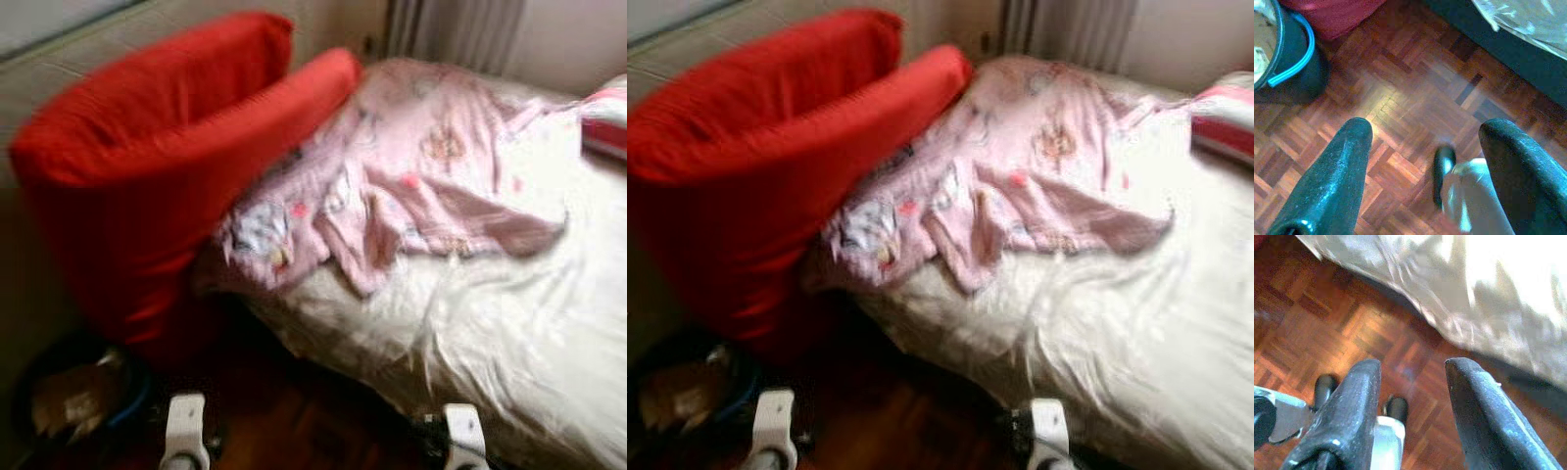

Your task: Clean up the room

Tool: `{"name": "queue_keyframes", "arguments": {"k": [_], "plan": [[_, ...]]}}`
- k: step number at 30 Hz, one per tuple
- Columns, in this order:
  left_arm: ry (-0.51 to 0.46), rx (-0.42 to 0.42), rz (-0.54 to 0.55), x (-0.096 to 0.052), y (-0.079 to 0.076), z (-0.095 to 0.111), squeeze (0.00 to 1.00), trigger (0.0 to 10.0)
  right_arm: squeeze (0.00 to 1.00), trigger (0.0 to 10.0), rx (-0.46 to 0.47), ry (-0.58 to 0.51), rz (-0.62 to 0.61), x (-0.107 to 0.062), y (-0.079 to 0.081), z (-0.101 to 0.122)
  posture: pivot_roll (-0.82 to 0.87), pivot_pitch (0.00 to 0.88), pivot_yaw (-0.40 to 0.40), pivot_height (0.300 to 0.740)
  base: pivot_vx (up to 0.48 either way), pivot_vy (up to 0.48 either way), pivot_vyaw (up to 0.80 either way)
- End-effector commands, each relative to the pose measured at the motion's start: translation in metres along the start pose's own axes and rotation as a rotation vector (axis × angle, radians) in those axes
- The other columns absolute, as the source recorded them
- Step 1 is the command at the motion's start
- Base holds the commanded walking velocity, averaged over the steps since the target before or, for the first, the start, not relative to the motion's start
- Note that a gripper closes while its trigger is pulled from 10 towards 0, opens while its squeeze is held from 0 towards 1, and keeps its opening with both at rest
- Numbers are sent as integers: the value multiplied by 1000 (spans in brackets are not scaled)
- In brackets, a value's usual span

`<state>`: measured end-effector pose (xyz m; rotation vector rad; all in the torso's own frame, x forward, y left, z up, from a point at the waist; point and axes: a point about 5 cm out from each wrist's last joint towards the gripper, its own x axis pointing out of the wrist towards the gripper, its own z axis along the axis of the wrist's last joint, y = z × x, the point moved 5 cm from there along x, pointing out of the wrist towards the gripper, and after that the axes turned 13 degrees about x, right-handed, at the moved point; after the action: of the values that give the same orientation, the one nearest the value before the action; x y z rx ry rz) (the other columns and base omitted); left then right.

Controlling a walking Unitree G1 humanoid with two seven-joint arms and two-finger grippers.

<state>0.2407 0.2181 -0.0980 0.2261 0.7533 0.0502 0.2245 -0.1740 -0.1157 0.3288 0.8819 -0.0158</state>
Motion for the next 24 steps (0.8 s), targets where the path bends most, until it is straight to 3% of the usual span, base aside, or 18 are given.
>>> {"name": "queue_keyframes", "arguments": {"k": [1, 4, 10, 12, 18, 24], "plan": [[33, 13, 12, -2, 7, -9, 0, 10000, 0, 10000, 7, 18, 21, 1, 9, -7, 115, 139, -45, 740, 465, 0, 0], [34, 12, 13, -2, 7, -9, 0, 10000, 0, 10000, -26, 25, 40, 3, 16, -8, 115, 140, -47, 740, 378, 0, 533], [34, 11, 11, -2, 6, -10, 0, 10000, 0, 10000, -9, 17, 62, 6, 31, -7, 116, 139, -47, 740, 334, 0, 800], [35, 11, 11, -2, 6, -10, 0, 10000, 0, 10000, -3, 11, 71, 7, 35, -5, 114, 139, -47, 740, 337, 0, 0], [32, 12, 10, -2, 6, -9, 0, 10000, 0, 10000, 7, -3, 79, 7, 35, 0, 113, 139, -46, 740, 386, 0, 0], [-10, -2, 10, 0, 6, 1, 0, 10000, 0, 10000, 0, -38, 55, 6, 26, 10, 113, 135, -45, 740, 0, 0, 0]]}}
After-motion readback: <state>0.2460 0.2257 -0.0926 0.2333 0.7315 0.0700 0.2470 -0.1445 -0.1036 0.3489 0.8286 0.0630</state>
